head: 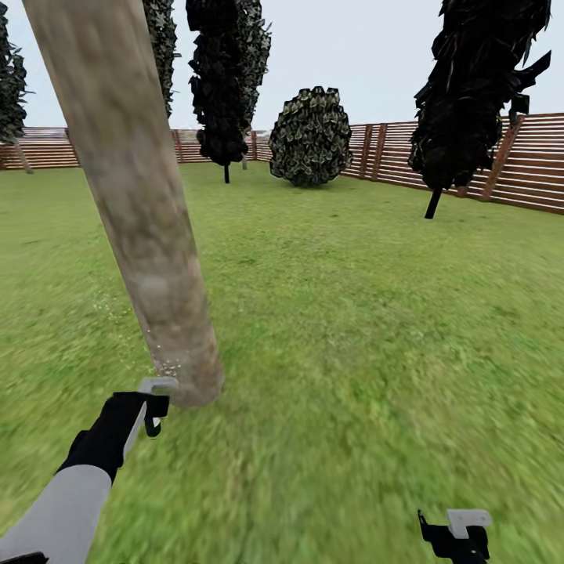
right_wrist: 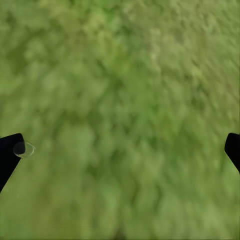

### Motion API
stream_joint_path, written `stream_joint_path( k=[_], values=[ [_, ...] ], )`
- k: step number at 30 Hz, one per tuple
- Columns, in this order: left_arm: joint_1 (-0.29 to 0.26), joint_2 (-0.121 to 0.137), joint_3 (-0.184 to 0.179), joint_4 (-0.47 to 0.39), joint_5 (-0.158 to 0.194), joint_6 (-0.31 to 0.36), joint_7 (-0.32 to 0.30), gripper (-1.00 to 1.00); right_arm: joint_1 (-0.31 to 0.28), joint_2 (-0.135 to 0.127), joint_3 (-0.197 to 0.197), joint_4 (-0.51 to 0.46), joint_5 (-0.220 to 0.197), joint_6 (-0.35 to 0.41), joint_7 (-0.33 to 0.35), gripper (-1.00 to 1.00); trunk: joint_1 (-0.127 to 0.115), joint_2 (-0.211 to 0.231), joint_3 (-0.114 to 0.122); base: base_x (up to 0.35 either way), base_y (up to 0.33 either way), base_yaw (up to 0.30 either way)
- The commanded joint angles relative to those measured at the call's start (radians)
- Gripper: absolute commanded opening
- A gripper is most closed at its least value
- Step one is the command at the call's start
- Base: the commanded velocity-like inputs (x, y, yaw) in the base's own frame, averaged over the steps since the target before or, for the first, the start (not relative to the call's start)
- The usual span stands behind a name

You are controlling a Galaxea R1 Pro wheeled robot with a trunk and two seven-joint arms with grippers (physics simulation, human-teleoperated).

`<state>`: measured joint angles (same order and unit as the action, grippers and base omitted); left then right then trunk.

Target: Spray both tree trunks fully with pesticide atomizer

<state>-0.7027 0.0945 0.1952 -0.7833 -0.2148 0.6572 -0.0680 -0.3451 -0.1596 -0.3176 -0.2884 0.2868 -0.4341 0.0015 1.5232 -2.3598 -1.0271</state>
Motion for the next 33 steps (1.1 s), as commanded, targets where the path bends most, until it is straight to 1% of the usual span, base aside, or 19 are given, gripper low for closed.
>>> stream_joint_path(
  k=[1,3,6,7,8,10,13,15,16,17,19,22,24,25,26,27,29,30,33],
  values=[
    [0.000,0.004,-0.003,-0.021,0.000,0.012,-0.001,-1.00,0.000,0.000,0.000,0.000,0.000,0.000,0.000,1.00,0.000,0.000,0.000,0.000,0.000,0.027],
    [-0.016,0.014,-0.005,-0.040,-0.003,0.020,-0.002,-1.00,0.000,0.000,0.000,0.000,0.000,0.000,0.000,1.00,0.000,0.000,0.000,0.000,0.000,0.013],
    [-0.048,0.076,-0.006,-0.044,0.001,0.040,-0.024,-1.00,0.000,-0.001,0.000,0.000,0.000,0.000,0.000,1.00,0.000,0.000,0.000,0.000,0.000,0.002],
    [-0.050,0.082,-0.006,-0.046,0.000,0.054,-0.043,-1.00,0.000,-0.001,0.000,0.000,0.000,0.000,0.000,1.00,0.000,0.000,0.000,0.000,0.000,0.000],
    [-0.052,0.077,-0.008,-0.049,0.000,0.066,-0.068,-1.00,0.000,-0.001,0.000,0.000,0.000,0.000,0.000,1.00,0.000,0.000,0.000,0.000,0.000,0.000],
    [-0.062,0.045,-0.039,-0.051,-0.001,0.074,-0.091,-1.00,0.000,-0.001,0.000,0.000,0.000,0.000,0.000,1.00,0.000,0.000,0.000,0.000,0.000,0.000],
    [-0.073,0.033,-0.079,-0.051,-0.001,0.085,-0.096,-1.00,0.000,-0.001,0.000,0.000,0.000,0.000,0.000,1.00,0.000,0.000,0.000,0.000,0.000,0.000],
    [-0.096,0.044,-0.092,-0.049,0.004,0.117,-0.101,-1.00,0.000,-0.001,0.000,0.000,0.000,0.000,0.000,1.00,0.000,0.000,0.000,0.000,0.000,0.000],
    [-0.111,0.069,-0.093,-0.048,0.005,0.124,-0.106,-1.00,0.000,-0.001,0.000,0.000,0.000,0.000,0.000,1.00,0.000,0.000,0.000,0.000,0.000,0.000],
    [-0.119,0.103,-0.093,-0.048,0.006,0.128,-0.124,-1.00,0.000,-0.001,0.000,0.000,0.000,0.000,0.000,1.00,0.000,0.000,0.000,0.000,0.000,0.000],
    [-0.124,0.138,-0.093,-0.050,0.001,0.131,-0.195,-1.00,0.000,-0.002,0.000,0.000,0.001,0.000,0.000,1.00,0.000,0.000,0.000,0.000,0.000,0.000],
    [-0.126,0.132,-0.100,-0.055,0.000,0.146,-0.225,-1.00,0.000,-0.002,0.000,0.000,0.000,0.000,0.000,1.00,0.000,0.000,0.000,0.000,0.000,0.000],
    [-0.144,0.107,-0.109,-0.077,0.001,0.196,-0.232,-1.00,0.000,-0.002,0.000,0.000,0.000,0.000,0.000,1.00,0.000,0.000,0.000,0.000,0.000,0.000],
    [-0.151,0.105,-0.110,-0.081,0.001,0.211,-0.233,-1.00,0.000,-0.002,0.000,0.000,0.000,0.000,0.000,1.00,0.000,0.000,0.000,0.000,0.000,0.000],
    [-0.190,0.122,-0.105,-0.084,0.001,0.238,-0.236,-1.00,0.000,-0.002,0.000,0.000,0.001,0.000,0.000,1.00,0.000,0.000,0.000,0.000,0.000,0.000],
    [-0.193,0.134,-0.104,-0.084,0.001,0.238,-0.236,-1.00,0.000,-0.002,0.000,0.000,0.001,0.000,0.000,1.00,0.000,0.000,0.000,0.000,0.000,0.000],
    [-0.197,0.175,-0.103,-0.084,0.005,0.240,-0.237,-1.00,0.000,-0.002,0.000,0.001,0.001,0.000,0.000,1.00,0.000,0.000,0.000,0.000,0.000,0.000],
    [-0.197,0.182,-0.104,-0.085,0.005,0.240,-0.237,-1.00,0.000,-0.002,0.000,0.001,0.001,0.000,0.000,1.00,0.000,0.000,0.000,0.000,0.000,0.000],
    [-0.199,0.178,-0.108,-0.088,0.005,0.240,-0.237,-1.00,0.000,-0.002,0.000,0.001,0.002,0.000,0.000,1.00,0.000,0.000,0.000,0.000,0.000,0.000]
  ],
)
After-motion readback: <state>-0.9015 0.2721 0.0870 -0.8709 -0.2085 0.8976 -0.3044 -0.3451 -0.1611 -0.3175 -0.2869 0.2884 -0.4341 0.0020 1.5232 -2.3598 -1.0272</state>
